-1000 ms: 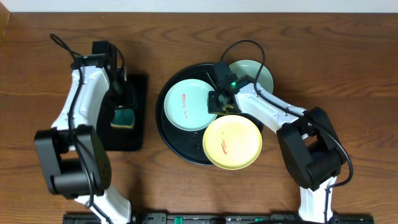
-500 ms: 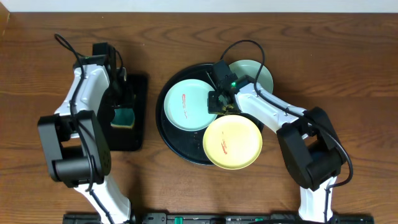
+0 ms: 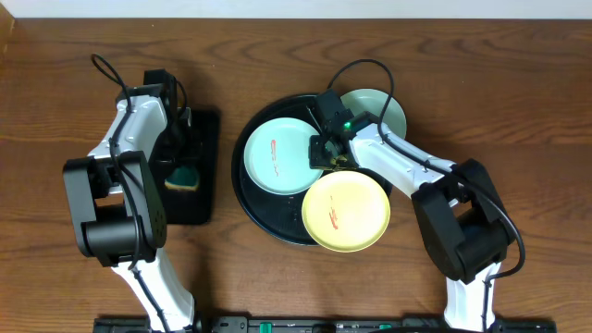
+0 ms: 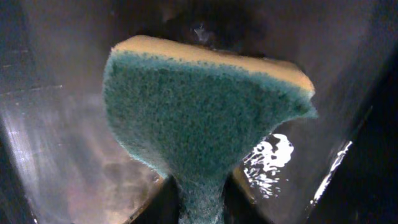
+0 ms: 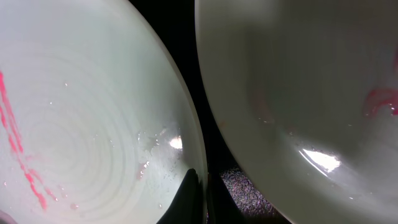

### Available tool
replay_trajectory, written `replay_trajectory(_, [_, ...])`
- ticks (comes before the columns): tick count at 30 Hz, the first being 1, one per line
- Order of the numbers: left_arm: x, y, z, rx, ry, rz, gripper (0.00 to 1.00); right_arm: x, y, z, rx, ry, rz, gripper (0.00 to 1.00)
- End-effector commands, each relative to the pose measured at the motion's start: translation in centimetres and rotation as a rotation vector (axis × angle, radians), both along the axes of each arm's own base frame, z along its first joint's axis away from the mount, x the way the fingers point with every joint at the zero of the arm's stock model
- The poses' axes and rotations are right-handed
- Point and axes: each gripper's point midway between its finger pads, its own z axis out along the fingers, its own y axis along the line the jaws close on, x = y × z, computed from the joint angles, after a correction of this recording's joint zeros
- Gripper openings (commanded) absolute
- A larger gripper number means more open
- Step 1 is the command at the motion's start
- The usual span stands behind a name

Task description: Clean dirty plates on tray and stack at the side

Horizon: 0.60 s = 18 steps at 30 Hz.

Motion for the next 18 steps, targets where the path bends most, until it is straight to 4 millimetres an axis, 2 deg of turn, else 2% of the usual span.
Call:
replay_trajectory(1, [-0.5,-0.1,-1.0,-0.011,0.025,-0.008,0.08,-0.1,-0.5,-0.7,-0.053,-0.006,0.026,0.01])
replay_trajectory(5, [-0.3,-0.1,-0.9,-0.01,0.02,-0.004,0.07,-0.1,-0.5,-0.7,-0.053,-0.006,0.026,0.01])
replay_trajectory(8, [0.3,0.0,0.1,-0.007,-0.007,0.023,0.08,-0.1,-0.5,-0.7,-0.053,-0.006,0.026,0.01])
replay_trajectory(12, [1.3,0.0,3.3,-0.002,-0.08,0.036,0.07,-0.1,-0.5,-0.7,-0.053,-0.006,0.026,0.01])
replay_trajectory(18, [1.8,-0.8,10.3,-0.035,-0.263,0.029,0.07,0.0,-0.5,-0.7,-0.051,-0.009,0.026,0.01])
